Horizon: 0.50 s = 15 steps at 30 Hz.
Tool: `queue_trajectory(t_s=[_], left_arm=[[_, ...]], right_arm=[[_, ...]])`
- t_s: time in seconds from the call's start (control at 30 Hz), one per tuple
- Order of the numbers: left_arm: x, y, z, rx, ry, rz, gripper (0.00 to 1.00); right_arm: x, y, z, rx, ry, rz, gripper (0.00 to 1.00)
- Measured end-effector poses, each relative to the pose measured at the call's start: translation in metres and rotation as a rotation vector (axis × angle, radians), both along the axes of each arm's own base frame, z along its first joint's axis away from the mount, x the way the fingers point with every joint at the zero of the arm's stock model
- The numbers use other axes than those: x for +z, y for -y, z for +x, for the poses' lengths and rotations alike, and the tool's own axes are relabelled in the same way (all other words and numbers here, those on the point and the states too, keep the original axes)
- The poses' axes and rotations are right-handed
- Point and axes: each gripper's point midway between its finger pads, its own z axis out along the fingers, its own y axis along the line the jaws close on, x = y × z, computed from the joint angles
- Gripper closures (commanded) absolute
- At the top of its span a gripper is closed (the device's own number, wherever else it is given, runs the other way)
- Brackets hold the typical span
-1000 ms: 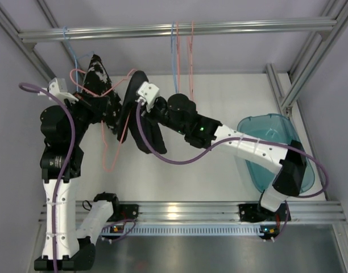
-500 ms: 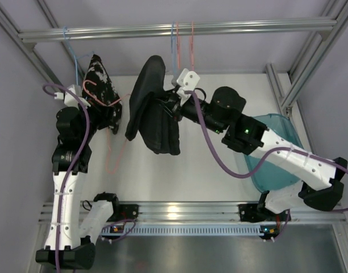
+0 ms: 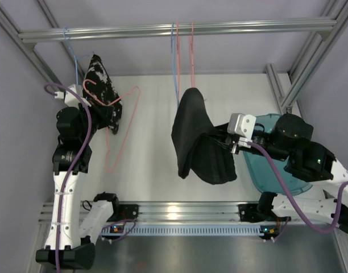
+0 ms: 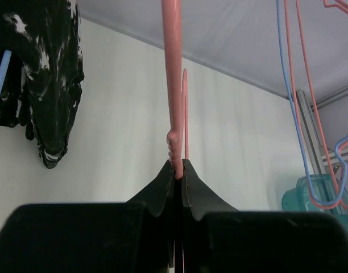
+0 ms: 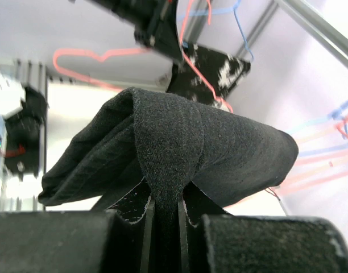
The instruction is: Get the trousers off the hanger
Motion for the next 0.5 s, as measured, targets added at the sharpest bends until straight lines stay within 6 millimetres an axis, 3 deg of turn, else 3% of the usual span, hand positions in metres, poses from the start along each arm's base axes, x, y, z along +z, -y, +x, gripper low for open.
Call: queue_trajectory(t_s=[0.27, 0.37, 0.5], left_arm=[[0.000, -0.002, 0.000, -0.007, 0.011, 0.039, 1.00], [0.002, -0.001, 0.001, -0.009, 0.018, 0.043, 1.00], [0.006, 0.000, 0.002, -0.020, 0.040, 0.052, 1.00]], right_arm=[[-0.026, 0.070, 0.002, -0.137, 0.024, -0.092, 1.00], [-0.034, 0.104, 0.016, -0.285, 0.000, -0.083, 1.00], [-0.043, 0.166, 0.034, -0.585, -0.054, -0.027, 1.00]])
